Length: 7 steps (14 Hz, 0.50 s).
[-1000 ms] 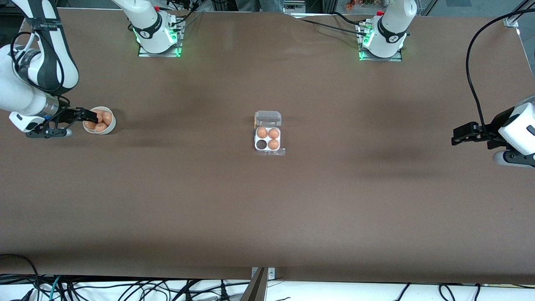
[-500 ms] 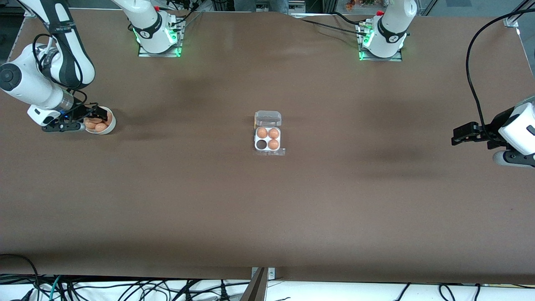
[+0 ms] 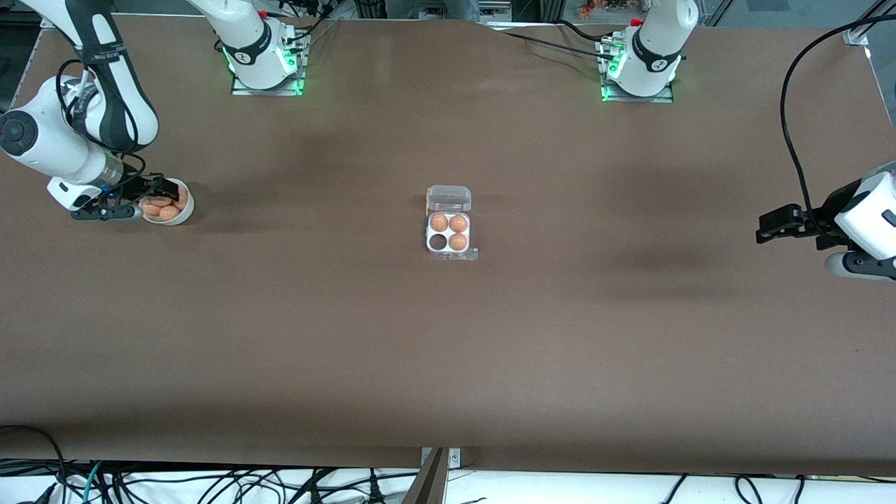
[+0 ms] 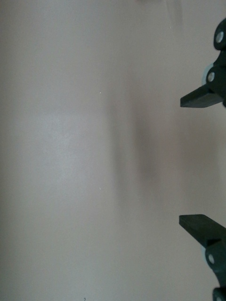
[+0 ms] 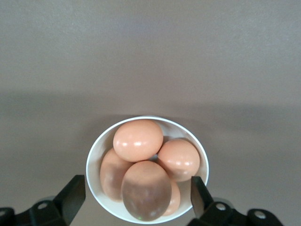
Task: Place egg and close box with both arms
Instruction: 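Close the right gripper around one brown egg in the bowl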
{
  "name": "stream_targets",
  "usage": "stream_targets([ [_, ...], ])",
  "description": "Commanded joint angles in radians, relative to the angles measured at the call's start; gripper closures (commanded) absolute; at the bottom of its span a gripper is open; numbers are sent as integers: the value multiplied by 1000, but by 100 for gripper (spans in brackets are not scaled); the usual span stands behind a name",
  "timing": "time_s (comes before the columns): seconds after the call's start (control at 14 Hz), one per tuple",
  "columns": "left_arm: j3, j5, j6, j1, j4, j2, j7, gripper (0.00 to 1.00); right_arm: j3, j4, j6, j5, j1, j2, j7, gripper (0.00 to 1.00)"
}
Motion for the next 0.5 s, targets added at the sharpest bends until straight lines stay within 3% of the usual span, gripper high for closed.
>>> stream_targets([
  [0.0, -3, -6, -8, 3, 30, 15, -2, 0, -5, -16, 18, -3, -2, -4, -14, 14],
  [0.21, -3, -9, -8, 3, 32, 15, -2, 0, -5, -13, 16, -3, 1, -4, -14, 31],
  [0.43, -3, -7, -8, 6, 30, 15, -2, 0, -5, -11, 16, -2, 1, 1, -13, 41],
])
